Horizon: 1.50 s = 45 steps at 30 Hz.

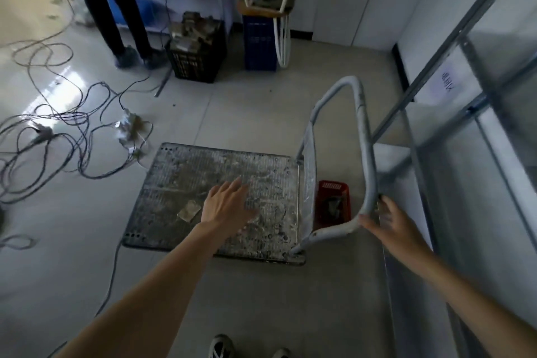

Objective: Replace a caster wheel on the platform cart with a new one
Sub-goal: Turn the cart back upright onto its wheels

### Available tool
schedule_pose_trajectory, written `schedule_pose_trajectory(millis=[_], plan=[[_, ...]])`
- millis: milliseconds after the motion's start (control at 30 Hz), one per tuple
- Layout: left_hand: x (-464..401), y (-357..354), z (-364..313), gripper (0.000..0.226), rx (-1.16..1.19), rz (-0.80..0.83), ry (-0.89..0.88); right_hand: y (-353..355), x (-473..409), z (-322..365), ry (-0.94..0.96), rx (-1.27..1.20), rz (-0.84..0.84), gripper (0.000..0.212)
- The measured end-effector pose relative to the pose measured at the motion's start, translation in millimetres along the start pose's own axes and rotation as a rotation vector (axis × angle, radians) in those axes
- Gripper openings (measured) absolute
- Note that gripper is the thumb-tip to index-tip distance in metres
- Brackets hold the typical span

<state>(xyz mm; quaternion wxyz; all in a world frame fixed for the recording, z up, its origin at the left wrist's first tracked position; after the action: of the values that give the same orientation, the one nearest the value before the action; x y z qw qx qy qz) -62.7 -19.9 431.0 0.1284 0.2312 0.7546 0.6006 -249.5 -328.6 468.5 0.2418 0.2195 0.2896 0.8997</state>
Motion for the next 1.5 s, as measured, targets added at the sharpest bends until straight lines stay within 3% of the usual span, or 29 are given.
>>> schedule_pose_trajectory(millis=[133,433,800,1000,1500], plan=[[-11,43,-27,0.074,0.005,-0.024,-0.029,24,-24,23,0.03,0.03,-0.037,0.072],[-31,68,-29,0.084,0.016,-0.085,-0.047,-2,-67,24,0.041,0.111,-0.049,0.071],[-34,81,15,0.077,-0.005,-0.118,-0.012,-41,-96,18,0.039,0.206,-0.298,0.075],[-32,77,41,0.077,-0.017,-0.119,0.046,-50,-100,14,0.177,0.222,-0.422,0.069],[-26,81,115,0.085,-0.016,-0.127,0.14,-93,-73,52,0.202,0.276,-0.481,0.065]])
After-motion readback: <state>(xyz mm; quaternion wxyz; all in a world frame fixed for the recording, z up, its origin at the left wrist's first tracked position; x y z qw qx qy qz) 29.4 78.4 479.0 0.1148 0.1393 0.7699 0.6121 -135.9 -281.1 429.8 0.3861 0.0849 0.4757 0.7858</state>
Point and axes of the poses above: each hand's wrist, its own x-axis away from the middle knuckle, its own y-axis out of the back of the hand, z = x × y, the point moved 2 cm from there along -x, towards the middle knuckle, and after that the axes turned 10 degrees about -z, right-handed, at the moved point
